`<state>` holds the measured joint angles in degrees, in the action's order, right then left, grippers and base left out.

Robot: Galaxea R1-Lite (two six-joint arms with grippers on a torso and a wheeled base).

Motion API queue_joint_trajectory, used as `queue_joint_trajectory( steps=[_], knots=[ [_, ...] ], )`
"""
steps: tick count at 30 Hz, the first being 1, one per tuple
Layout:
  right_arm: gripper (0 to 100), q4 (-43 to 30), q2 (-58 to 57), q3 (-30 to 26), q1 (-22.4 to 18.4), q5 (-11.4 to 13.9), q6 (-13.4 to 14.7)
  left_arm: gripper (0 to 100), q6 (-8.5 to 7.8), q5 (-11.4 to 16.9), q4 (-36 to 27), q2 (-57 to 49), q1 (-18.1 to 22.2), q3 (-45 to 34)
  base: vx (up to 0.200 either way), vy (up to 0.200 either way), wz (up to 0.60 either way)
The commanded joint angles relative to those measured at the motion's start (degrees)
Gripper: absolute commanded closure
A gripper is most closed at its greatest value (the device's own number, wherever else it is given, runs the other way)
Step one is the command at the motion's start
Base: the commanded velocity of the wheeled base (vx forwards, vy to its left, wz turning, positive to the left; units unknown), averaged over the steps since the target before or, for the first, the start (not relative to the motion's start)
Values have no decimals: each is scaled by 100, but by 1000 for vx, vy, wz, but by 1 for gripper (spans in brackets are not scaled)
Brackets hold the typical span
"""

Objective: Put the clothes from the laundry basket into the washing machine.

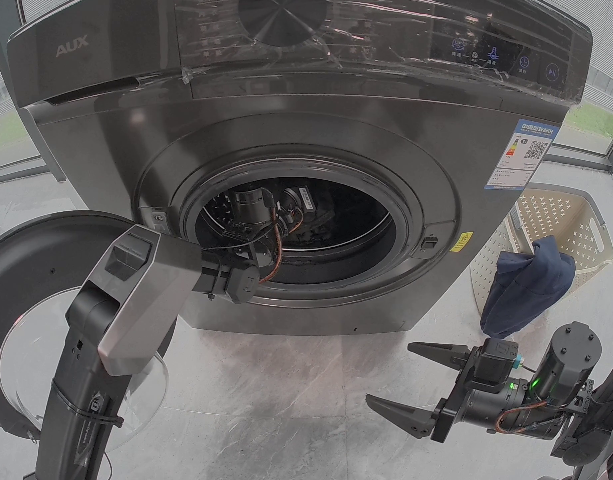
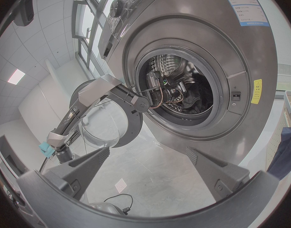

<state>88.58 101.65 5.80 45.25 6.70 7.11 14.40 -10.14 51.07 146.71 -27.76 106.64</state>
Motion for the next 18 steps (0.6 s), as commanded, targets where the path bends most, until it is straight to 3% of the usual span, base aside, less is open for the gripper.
queue_joint_trajectory(
  steps=[1,8,14,18],
  knots=[
    [0,2,13,0,-16,6,1,0,-77,4,-27,279,25,287,0,0,0],
    [0,2,13,-9,-8,-3,1,0,-60,-137,53,33,-37,-109,0,0,0],
    [0,2,-4,0,-16,6,1,0,-95,-76,70,-732,-248,-1339,0,0,0],
    [0,2,4,-18,19,-3,1,0,-218,-67,237,-1101,-441,-2200,0,0,0]
  ],
)
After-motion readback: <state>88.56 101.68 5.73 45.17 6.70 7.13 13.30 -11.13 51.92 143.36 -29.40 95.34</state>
